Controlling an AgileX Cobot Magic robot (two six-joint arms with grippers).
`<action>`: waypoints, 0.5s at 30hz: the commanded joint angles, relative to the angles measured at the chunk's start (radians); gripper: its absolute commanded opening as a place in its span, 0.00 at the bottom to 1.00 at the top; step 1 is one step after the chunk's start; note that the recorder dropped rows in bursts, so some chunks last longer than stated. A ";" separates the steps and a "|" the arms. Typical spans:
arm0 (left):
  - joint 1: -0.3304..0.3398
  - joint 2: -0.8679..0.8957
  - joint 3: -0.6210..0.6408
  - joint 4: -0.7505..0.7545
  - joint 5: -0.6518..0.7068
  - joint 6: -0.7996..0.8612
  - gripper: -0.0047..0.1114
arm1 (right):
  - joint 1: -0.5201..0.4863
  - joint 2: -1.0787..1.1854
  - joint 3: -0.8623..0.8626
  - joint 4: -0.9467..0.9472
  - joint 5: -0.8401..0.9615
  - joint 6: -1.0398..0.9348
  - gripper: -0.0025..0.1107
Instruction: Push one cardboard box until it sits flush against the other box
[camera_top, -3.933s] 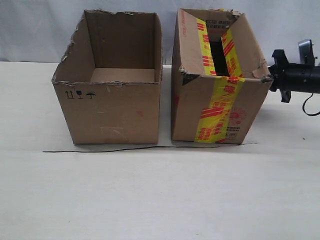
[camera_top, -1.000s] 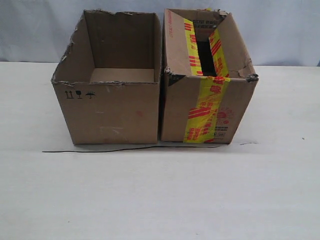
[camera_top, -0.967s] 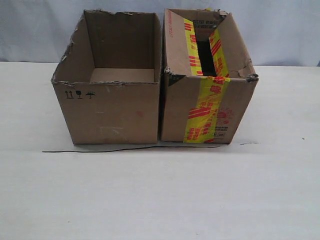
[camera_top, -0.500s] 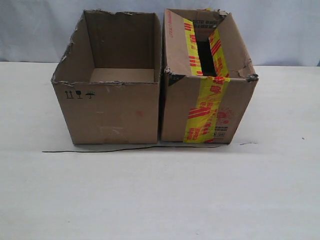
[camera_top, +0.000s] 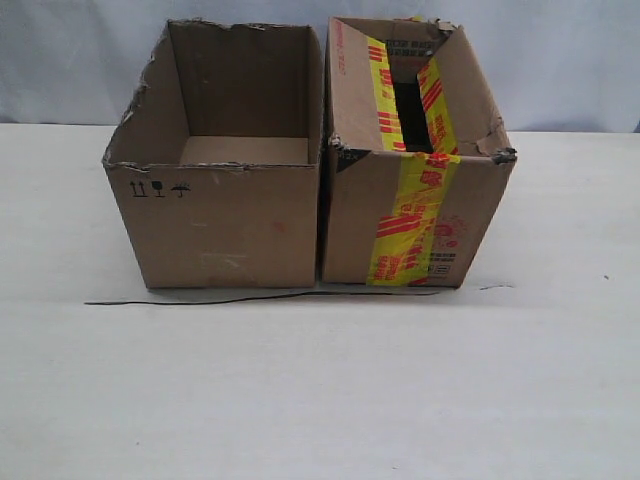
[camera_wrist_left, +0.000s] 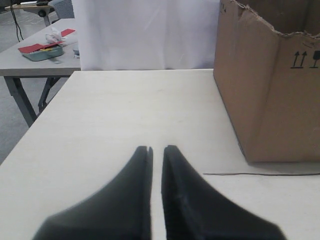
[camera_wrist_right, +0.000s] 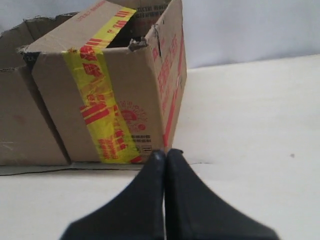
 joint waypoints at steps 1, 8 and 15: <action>-0.008 -0.001 0.002 -0.009 -0.012 -0.004 0.04 | -0.014 -0.116 0.003 -0.205 0.017 0.003 0.02; -0.008 -0.001 0.002 -0.009 -0.012 -0.004 0.04 | -0.097 -0.136 0.005 -0.376 0.016 0.003 0.02; -0.008 -0.001 0.002 -0.009 -0.012 -0.004 0.04 | -0.103 -0.136 0.094 -0.387 0.006 0.008 0.02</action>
